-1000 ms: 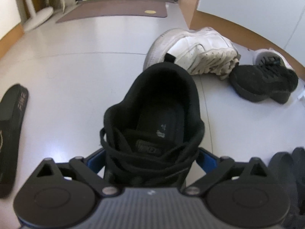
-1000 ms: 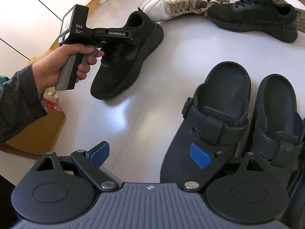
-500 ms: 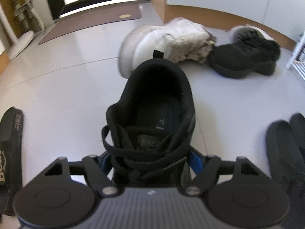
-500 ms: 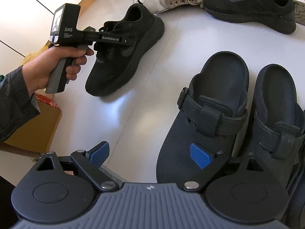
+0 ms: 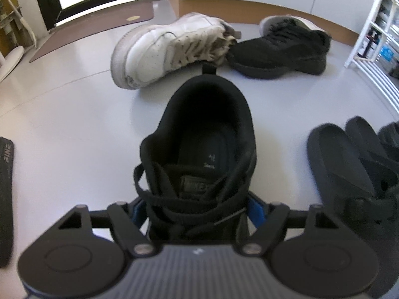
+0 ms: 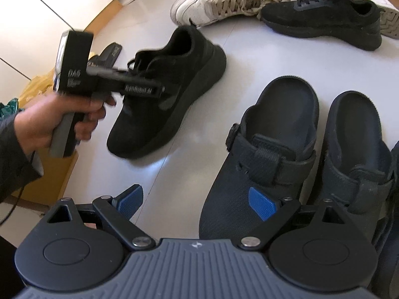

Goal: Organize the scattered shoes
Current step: 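Lift the black lace-up sneaker with the left tool toward the right tool, then grasp the black sneaker's heel with the right tool while the left tool releases it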

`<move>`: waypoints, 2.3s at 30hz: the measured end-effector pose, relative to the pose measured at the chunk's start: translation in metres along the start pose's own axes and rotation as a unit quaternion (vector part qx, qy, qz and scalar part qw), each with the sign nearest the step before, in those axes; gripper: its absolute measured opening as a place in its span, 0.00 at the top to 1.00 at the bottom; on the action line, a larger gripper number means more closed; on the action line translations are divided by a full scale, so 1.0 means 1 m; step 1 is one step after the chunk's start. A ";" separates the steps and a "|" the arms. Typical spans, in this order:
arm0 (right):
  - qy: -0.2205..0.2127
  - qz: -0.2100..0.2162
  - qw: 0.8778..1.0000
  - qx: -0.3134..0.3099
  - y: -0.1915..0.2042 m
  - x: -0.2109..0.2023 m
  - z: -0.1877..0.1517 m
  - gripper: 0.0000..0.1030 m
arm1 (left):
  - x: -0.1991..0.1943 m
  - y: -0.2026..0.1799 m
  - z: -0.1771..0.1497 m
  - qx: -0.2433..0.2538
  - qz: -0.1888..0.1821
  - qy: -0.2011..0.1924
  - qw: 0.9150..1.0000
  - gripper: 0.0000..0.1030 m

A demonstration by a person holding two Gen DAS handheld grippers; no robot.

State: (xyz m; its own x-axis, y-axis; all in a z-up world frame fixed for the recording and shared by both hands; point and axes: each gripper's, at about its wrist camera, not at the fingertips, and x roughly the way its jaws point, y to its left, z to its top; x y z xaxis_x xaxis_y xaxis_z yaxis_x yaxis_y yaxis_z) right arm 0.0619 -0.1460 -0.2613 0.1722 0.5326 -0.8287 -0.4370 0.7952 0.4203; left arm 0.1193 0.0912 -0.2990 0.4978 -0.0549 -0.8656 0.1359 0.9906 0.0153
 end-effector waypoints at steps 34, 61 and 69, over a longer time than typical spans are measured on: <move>-0.004 0.023 0.999 -0.029 0.034 0.024 0.026 0.08 | -0.026 -0.002 -0.024 -0.080 -0.047 0.079 0.993 0.15; -0.007 -0.037 0.997 0.061 0.106 0.118 0.059 0.08 | -0.087 0.091 -0.020 -0.236 0.027 -0.001 0.971 0.11; -0.024 -0.095 0.994 0.041 0.118 0.144 0.063 0.05 | -0.078 0.093 -0.027 -0.247 0.034 0.013 0.968 0.11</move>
State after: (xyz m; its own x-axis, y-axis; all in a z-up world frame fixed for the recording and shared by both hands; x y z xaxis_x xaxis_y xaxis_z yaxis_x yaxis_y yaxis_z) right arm 0.0908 0.0425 -0.3080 0.2876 0.3824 -0.8781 -0.3203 0.9024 0.2882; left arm 0.0697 0.1908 -0.2437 0.4683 0.0093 -0.8835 -0.3255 0.9314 -0.1627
